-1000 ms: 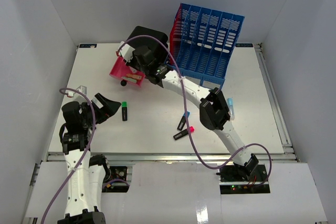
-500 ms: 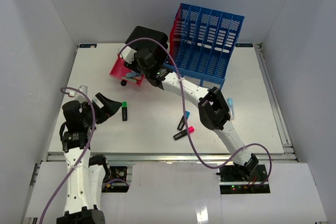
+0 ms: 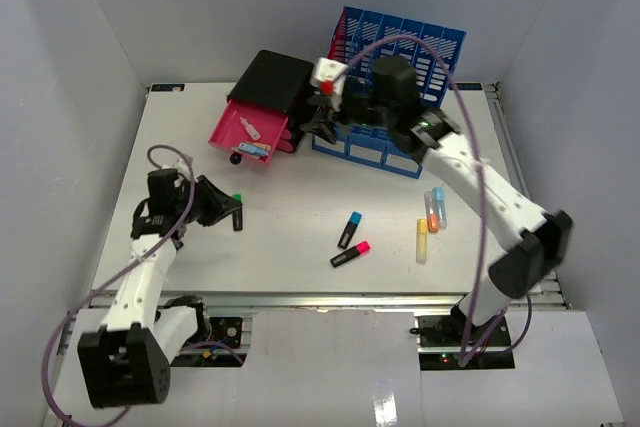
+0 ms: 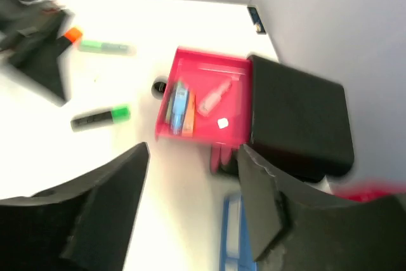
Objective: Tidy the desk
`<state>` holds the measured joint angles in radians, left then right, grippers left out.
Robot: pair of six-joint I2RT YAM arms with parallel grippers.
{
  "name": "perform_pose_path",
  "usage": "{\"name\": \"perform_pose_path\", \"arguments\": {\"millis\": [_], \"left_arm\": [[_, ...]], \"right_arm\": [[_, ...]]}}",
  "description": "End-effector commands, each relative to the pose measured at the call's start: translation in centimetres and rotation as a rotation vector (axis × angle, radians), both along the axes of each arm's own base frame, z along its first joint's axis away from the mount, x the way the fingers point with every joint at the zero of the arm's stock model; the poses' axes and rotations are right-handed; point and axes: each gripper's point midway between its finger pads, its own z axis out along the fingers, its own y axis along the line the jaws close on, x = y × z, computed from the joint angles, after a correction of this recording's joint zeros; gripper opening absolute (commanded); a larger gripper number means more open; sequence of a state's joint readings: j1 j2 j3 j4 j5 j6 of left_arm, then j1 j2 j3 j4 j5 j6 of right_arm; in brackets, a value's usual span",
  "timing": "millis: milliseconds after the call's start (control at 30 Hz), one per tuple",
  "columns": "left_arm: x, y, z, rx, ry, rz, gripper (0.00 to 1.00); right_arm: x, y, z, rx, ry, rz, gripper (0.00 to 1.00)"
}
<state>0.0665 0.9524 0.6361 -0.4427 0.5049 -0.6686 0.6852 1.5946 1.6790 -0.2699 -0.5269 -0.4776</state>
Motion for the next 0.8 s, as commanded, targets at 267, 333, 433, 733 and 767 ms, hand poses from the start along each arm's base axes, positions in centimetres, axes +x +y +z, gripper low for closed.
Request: {"name": "perform_pose_path", "arguments": {"millis": [267, 333, 433, 733, 767], "left_arm": [[8.7, 0.3, -1.7, 0.156, 0.099, 0.249, 0.11], [9.8, 0.6, -2.3, 0.124, 0.140, 0.335, 0.11], [11.2, 0.8, -2.1, 0.098, 0.154, 0.392, 0.11], [14.3, 1.6, -1.1, 0.147, 0.122, 0.435, 0.31], [14.7, 1.6, -0.9, 0.148, 0.116, 0.431, 0.39]], "right_arm": [[-13.5, -12.5, -11.9, -0.043, 0.163, 0.167, 0.27], [-13.4, -13.4, -11.9, -0.015, 0.180, 0.132, 0.27], [-13.3, -14.5, -11.6, 0.046, 0.186, 0.114, 0.27], [-12.8, -17.0, -12.6, 0.118, 0.205, 0.066, 0.27], [-12.7, -17.3, -12.7, 0.121, 0.208, 0.059, 0.27]]}}
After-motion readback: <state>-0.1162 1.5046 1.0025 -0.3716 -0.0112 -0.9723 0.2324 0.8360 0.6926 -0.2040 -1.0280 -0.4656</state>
